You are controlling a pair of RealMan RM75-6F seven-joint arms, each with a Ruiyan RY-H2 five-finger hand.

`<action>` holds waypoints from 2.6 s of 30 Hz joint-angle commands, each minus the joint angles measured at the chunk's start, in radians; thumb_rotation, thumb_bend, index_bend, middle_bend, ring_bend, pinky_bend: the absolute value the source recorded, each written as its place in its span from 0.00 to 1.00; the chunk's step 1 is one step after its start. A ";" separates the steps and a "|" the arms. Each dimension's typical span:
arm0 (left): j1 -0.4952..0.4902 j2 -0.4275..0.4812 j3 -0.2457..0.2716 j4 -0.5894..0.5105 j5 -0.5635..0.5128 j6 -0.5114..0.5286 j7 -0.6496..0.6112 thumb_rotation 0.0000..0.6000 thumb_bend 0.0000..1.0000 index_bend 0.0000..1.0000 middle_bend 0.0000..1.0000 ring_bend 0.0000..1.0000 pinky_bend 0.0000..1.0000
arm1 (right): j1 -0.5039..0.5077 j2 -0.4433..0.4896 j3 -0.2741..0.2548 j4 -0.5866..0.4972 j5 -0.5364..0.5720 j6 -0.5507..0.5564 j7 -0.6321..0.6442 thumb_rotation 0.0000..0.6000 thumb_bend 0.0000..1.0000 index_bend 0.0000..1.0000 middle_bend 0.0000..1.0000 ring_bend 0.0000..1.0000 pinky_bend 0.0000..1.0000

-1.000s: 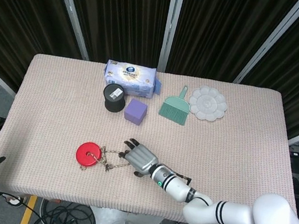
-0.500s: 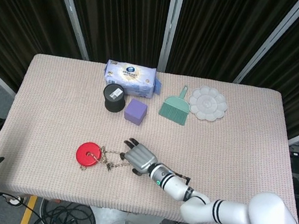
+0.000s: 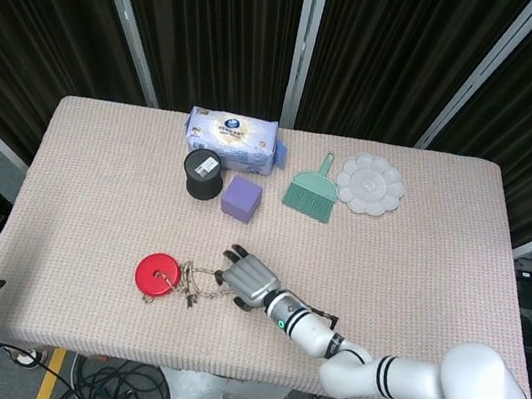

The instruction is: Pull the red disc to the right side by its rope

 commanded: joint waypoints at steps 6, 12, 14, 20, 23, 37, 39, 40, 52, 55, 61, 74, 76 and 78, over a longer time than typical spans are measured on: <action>0.001 0.003 -0.002 -0.002 -0.001 0.002 -0.001 1.00 0.00 0.13 0.10 0.04 0.13 | -0.010 -0.021 0.011 0.014 -0.017 0.053 -0.003 1.00 0.31 0.53 0.66 0.17 0.00; 0.003 0.002 -0.002 0.001 -0.003 0.002 -0.002 1.00 0.00 0.13 0.10 0.04 0.13 | -0.031 -0.028 0.017 0.022 -0.047 0.100 0.011 1.00 0.35 0.70 0.75 0.26 0.00; 0.003 0.002 -0.002 0.001 -0.002 0.002 -0.002 1.00 0.00 0.13 0.10 0.04 0.13 | -0.040 -0.026 0.019 0.024 -0.060 0.111 0.026 1.00 0.37 0.73 0.77 0.27 0.00; 0.002 0.003 -0.003 -0.004 0.000 0.002 0.002 1.00 0.00 0.13 0.10 0.04 0.13 | -0.075 -0.010 0.019 0.021 -0.104 0.162 0.056 1.00 0.39 0.86 0.86 0.33 0.00; 0.001 0.006 -0.004 -0.008 0.000 0.003 0.006 1.00 0.00 0.13 0.10 0.04 0.13 | -0.097 0.015 0.018 0.012 -0.117 0.191 0.061 1.00 0.39 0.92 0.90 0.36 0.00; -0.007 0.010 -0.004 -0.038 0.002 -0.009 0.029 1.00 0.00 0.13 0.10 0.04 0.13 | -0.288 0.263 -0.071 -0.087 -0.144 0.312 0.124 1.00 0.43 1.00 0.96 0.39 0.00; -0.009 0.010 -0.004 -0.042 0.002 -0.012 0.034 1.00 0.00 0.13 0.10 0.04 0.13 | -0.329 0.306 -0.091 -0.103 -0.159 0.344 0.148 1.00 0.44 1.00 0.97 0.40 0.00; -0.010 0.010 -0.005 -0.044 0.002 -0.013 0.036 1.00 0.00 0.13 0.10 0.04 0.13 | -0.347 0.324 -0.099 -0.108 -0.165 0.358 0.157 1.00 0.44 1.00 0.97 0.40 0.00; -0.023 0.018 -0.006 -0.078 0.006 -0.025 0.074 1.00 0.00 0.13 0.10 0.04 0.13 | -0.564 0.502 -0.163 -0.069 -0.217 0.502 0.347 1.00 0.44 1.00 0.97 0.40 0.00; -0.027 0.019 -0.007 -0.091 0.007 -0.027 0.088 1.00 0.00 0.13 0.10 0.04 0.13 | -0.597 0.522 -0.162 -0.045 -0.220 0.514 0.381 1.00 0.44 1.00 0.97 0.40 0.00; -0.031 0.027 -0.008 -0.115 0.010 -0.027 0.111 1.00 0.00 0.13 0.10 0.04 0.13 | -0.648 0.542 -0.149 0.012 -0.206 0.514 0.436 1.00 0.44 1.00 0.97 0.40 0.00; -0.038 0.032 -0.008 -0.131 0.008 -0.032 0.130 1.00 0.00 0.13 0.10 0.04 0.13 | -0.750 0.565 -0.083 0.123 -0.131 0.513 0.542 1.00 0.44 1.00 0.97 0.40 0.00; -0.040 0.032 -0.009 -0.133 0.009 -0.033 0.131 1.00 0.00 0.13 0.10 0.04 0.13 | -0.754 0.567 -0.080 0.117 -0.148 0.516 0.553 1.00 0.44 1.00 0.97 0.40 0.00; -0.041 0.030 -0.010 -0.135 0.010 -0.032 0.132 1.00 0.00 0.13 0.10 0.04 0.13 | -0.750 0.565 -0.076 0.096 -0.187 0.529 0.556 1.00 0.44 1.00 0.97 0.40 0.00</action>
